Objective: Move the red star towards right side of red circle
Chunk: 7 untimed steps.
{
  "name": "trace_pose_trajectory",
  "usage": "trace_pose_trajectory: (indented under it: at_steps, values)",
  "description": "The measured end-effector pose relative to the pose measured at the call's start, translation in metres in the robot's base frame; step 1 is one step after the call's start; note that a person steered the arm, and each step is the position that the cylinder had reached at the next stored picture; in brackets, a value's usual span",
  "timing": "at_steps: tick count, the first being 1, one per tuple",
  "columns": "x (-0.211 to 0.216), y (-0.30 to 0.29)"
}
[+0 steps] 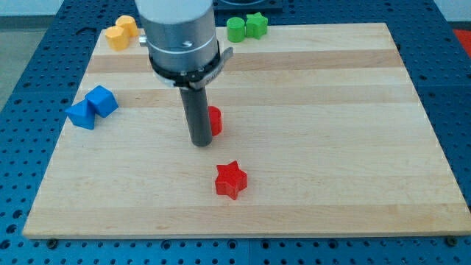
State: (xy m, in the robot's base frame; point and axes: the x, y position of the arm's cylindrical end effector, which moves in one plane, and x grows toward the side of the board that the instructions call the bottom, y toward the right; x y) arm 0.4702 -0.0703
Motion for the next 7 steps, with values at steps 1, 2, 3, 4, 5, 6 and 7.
trace_pose_trajectory:
  at_steps: [1, 2, 3, 4, 5, 6, 7]
  values:
    - [-0.018, 0.0]
    - [-0.023, 0.0]
    - [-0.009, 0.02]
    - [-0.007, 0.085]
    - [0.013, 0.143]
    - [0.079, 0.151]
    - [0.145, 0.126]
